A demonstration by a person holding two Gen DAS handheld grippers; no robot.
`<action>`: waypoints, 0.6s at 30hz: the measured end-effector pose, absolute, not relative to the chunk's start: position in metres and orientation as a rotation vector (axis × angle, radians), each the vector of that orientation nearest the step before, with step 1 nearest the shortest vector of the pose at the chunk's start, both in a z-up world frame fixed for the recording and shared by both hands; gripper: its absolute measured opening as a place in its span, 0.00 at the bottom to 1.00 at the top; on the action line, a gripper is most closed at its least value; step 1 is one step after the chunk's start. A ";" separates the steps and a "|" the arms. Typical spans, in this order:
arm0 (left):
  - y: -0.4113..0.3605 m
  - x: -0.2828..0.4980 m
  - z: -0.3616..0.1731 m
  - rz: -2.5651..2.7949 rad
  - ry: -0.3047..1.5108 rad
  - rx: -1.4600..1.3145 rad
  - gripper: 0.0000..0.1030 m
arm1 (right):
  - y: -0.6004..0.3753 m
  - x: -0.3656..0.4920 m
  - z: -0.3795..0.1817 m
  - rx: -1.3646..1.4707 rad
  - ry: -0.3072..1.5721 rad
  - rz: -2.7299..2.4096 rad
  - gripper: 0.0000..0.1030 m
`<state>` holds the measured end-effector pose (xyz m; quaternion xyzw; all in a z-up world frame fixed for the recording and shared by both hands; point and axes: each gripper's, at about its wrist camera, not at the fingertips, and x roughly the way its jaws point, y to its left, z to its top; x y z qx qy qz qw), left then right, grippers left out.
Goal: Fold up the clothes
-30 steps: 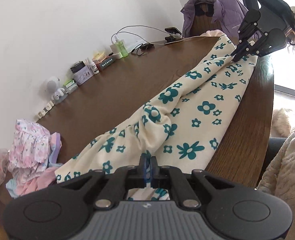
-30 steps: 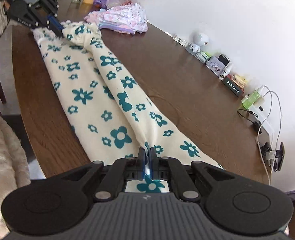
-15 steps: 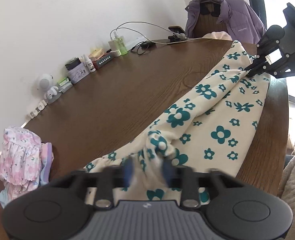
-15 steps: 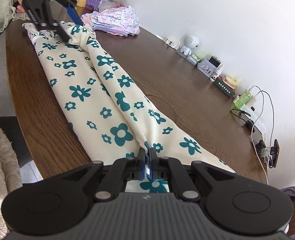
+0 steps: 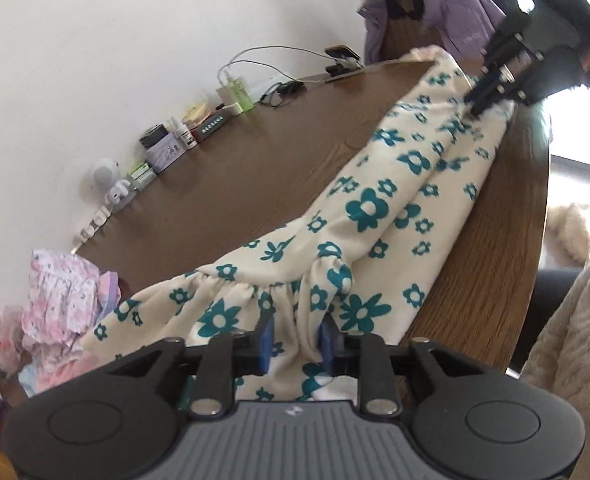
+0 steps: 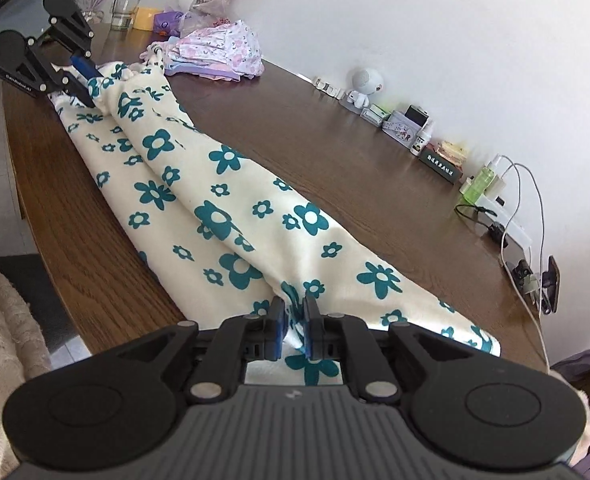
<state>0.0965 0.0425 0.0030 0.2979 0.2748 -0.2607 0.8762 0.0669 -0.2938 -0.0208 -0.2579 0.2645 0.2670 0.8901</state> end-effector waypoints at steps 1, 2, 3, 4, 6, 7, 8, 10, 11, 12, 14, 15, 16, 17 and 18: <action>0.049 0.098 0.009 -0.542 0.571 0.564 0.38 | -0.298 0.066 -0.016 -0.493 0.562 0.563 0.09; 0.057 0.100 0.019 -0.548 0.561 0.491 0.43 | -0.303 0.064 -0.010 -0.451 0.575 0.572 0.09; 0.064 0.102 0.027 -0.554 0.552 0.427 0.45 | -0.310 0.064 -0.003 -0.375 0.572 0.575 0.10; 0.070 0.105 0.036 -0.561 0.544 0.364 0.46 | -0.317 0.063 0.005 -0.298 0.569 0.577 0.14; 0.077 0.113 0.050 -0.560 0.530 0.251 0.47 | -0.326 0.067 0.017 -0.182 0.546 0.562 0.29; 0.078 0.118 0.055 -0.558 0.529 0.209 0.47 | -0.329 0.070 0.022 -0.133 0.531 0.547 0.36; 0.077 0.125 0.057 -0.550 0.533 0.181 0.47 | -0.328 0.076 0.024 -0.109 0.521 0.534 0.36; 0.070 0.140 0.059 -0.524 0.548 0.141 0.46 | -0.328 0.084 0.023 -0.079 0.520 0.507 0.36; 0.065 0.147 0.055 -0.514 0.569 0.142 0.44 | -0.329 0.087 0.018 -0.072 0.530 0.491 0.36; 0.059 0.152 0.049 -0.502 0.591 0.165 0.42 | -0.330 0.089 0.014 -0.065 0.539 0.476 0.36; 0.049 0.158 0.032 -0.454 0.649 0.229 0.18 | -0.332 0.094 0.005 -0.051 0.558 0.444 0.36; 0.045 0.160 0.022 -0.416 0.685 0.268 0.14 | -0.334 0.097 0.001 -0.044 0.567 0.428 0.36; 0.047 0.160 0.013 -0.401 0.706 0.271 0.13 | -0.335 0.099 -0.003 -0.037 0.576 0.413 0.35; 0.049 0.160 0.005 -0.387 0.726 0.271 0.14 | -0.336 0.102 -0.008 -0.031 0.586 0.397 0.34; 0.055 0.157 0.000 -0.389 0.705 0.245 0.15 | -0.337 0.104 -0.012 -0.024 0.595 0.381 0.31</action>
